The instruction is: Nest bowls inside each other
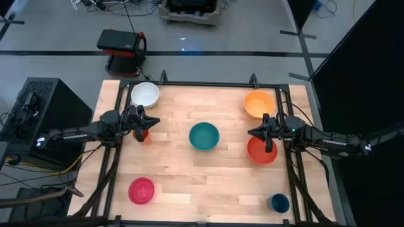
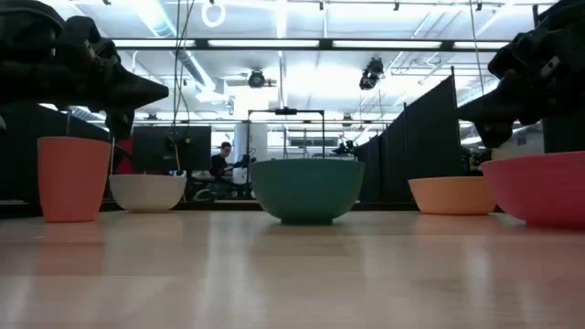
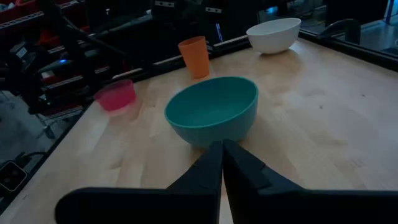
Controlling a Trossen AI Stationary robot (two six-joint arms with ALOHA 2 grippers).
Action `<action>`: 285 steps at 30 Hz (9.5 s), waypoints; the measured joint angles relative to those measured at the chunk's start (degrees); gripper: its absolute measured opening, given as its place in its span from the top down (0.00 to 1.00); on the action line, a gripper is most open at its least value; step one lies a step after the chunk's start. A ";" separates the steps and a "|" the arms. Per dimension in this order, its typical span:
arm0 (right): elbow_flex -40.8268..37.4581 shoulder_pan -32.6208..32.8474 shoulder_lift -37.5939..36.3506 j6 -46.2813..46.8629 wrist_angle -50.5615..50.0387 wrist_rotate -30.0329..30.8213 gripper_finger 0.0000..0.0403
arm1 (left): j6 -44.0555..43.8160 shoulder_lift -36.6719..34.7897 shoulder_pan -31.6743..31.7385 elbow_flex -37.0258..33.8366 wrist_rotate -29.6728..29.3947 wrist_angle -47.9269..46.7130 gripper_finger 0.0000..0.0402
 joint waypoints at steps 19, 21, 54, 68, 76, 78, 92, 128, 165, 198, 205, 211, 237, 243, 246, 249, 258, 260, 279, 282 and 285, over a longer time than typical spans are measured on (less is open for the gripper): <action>0.01 0.01 0.00 0.00 -0.01 0.01 1.00 | 1.54 -0.02 0.00 0.01 -0.34 2.81 0.99; -0.01 -0.01 0.00 0.00 -0.01 -0.01 1.00 | 1.62 0.00 0.00 0.01 -0.36 2.97 0.99; -0.01 -0.01 0.00 -22.18 3.75 1.49 1.00 | -1.22 -0.02 0.02 0.01 -0.86 3.13 0.99; -0.01 0.01 0.02 -17.36 16.49 1.49 1.00 | 9.95 -0.02 0.00 0.01 2.20 11.13 0.99; -0.01 0.01 0.02 -11.35 18.89 1.49 1.00 | 8.11 -0.02 0.00 0.01 2.60 18.23 0.99; -0.01 0.01 0.02 -9.84 19.49 1.49 1.00 | 7.66 -0.02 0.00 0.01 2.71 20.00 0.99; 0.23 0.01 0.00 -4.29 22.51 3.41 1.00 | 3.04 0.42 0.00 0.08 -0.26 20.13 1.00; 33.84 0.01 13.10 26.00 -39.45 0.60 1.00 | 1.57 24.78 0.00 31.00 2.33 -22.37 1.00; 33.84 0.01 32.03 25.63 -51.55 3.43 0.63 | -0.87 27.78 0.00 30.97 3.04 -23.51 1.00; 33.85 -0.01 51.37 21.32 -57.32 6.55 0.80 | 0.05 27.78 0.00 30.96 3.03 -24.78 1.00; 33.92 -0.08 52.11 20.83 -56.91 6.33 0.99 | 0.04 27.78 0.00 30.96 3.03 -24.75 1.00; 38.45 -0.64 52.06 20.55 -57.66 4.36 1.00 | 0.04 27.78 0.00 30.96 3.03 -24.71 1.00; 58.90 -39.31 55.72 14.51 -64.24 14.86 1.00 | -0.29 27.76 -0.01 30.96 3.05 -24.55 1.00; 58.85 -42.72 59.52 14.45 -64.58 14.60 1.00 | -1.82 27.76 0.00 30.96 3.05 -24.62 1.00; 58.85 -43.05 60.00 16.10 -64.67 15.19 1.00 | -2.34 27.76 -0.02 30.96 3.37 -24.54 1.00; 58.85 -43.50 60.41 17.80 -64.70 15.90 1.00 | -2.89 27.76 -0.02 30.96 3.69 -24.45 1.00; 58.85 -44.86 61.62 22.88 -64.80 18.03 1.00 | -4.52 27.76 -0.02 30.96 4.68 -24.20 1.00; 58.85 -45.16 61.89 24.02 -64.82 18.51 1.00 | -4.87 27.76 -0.02 30.96 4.92 -24.14 1.00; 58.68 -44.78 69.80 27.12 -66.51 19.31 1.00 | -4.98 27.75 -0.02 30.96 6.86 -24.16 1.00; 58.59 -44.65 71.00 26.96 -67.04 19.67 1.00 | -4.98 27.75 -0.02 30.96 7.23 -24.16 1.00; 58.50 -44.52 72.21 26.79 -67.57 20.02 1.00 | -4.99 27.74 -0.02 30.96 7.60 -24.16 1.00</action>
